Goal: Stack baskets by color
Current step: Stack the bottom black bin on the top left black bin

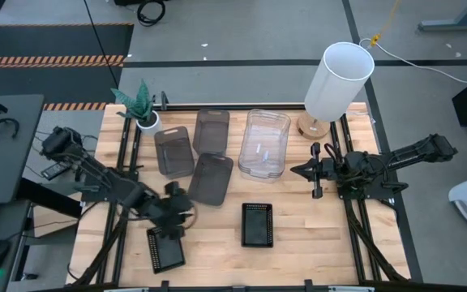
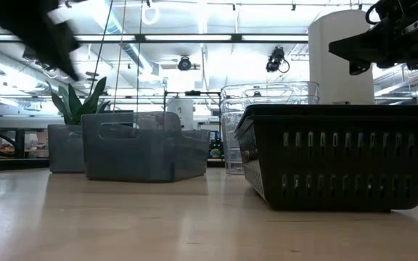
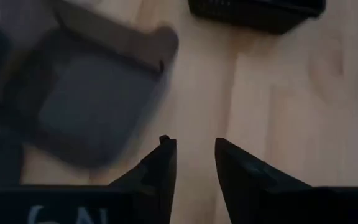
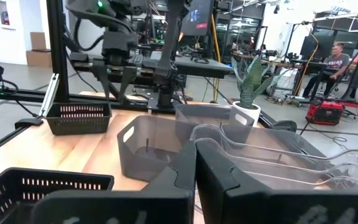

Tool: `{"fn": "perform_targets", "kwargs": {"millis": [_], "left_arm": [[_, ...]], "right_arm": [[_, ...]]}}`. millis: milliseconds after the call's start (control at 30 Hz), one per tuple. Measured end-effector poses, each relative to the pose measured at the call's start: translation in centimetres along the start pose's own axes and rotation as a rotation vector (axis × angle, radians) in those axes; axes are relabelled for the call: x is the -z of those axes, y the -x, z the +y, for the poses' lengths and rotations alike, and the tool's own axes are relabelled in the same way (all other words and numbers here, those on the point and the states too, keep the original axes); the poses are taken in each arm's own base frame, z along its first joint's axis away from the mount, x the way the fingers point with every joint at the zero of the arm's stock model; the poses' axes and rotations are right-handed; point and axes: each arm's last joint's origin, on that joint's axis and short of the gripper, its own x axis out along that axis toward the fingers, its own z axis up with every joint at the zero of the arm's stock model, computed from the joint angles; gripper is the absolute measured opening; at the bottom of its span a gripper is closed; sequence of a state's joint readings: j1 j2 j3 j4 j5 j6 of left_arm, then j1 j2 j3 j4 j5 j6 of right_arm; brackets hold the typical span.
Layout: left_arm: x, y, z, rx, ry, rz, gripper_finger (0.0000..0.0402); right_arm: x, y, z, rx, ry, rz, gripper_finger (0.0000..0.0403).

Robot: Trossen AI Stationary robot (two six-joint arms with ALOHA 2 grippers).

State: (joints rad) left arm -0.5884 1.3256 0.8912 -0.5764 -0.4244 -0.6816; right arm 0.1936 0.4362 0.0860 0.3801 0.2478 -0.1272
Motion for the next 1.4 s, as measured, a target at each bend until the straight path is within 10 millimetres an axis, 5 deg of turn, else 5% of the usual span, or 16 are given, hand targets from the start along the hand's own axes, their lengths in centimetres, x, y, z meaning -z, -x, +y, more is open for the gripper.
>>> {"fn": "perform_targets", "kwargs": {"millis": [367, 733, 867, 1100, 1400], "left_arm": [[-6.8, -3.9, -0.4, -0.039, -0.258, 0.062, 0.0119], [-6.4, -7.5, 1.5, -0.034, -0.314, 0.277, 0.0248], [-5.8, -8.7, 1.4, -0.054, -0.372, 0.318, 0.0265], [-4.8, -10.7, 1.3, -0.074, -0.39, 0.384, 0.0217], [-4.6, -10.9, 1.2, -0.071, -0.379, 0.401, 0.008]], "right_arm": [[0.0, 0.0, 0.0, -0.001, 0.0, 0.0, 0.0016], [0.0, 0.0, 0.0, -0.001, 0.0, -0.001, 0.0016], [-0.1, 0.0, 0.0, -0.001, -0.002, -0.006, 0.0016], [-0.1, 0.0, 0.0, -0.002, -0.002, -0.008, 0.0016], [-0.1, 0.0, 0.0, -0.005, -0.002, -0.008, 0.0016]]}}
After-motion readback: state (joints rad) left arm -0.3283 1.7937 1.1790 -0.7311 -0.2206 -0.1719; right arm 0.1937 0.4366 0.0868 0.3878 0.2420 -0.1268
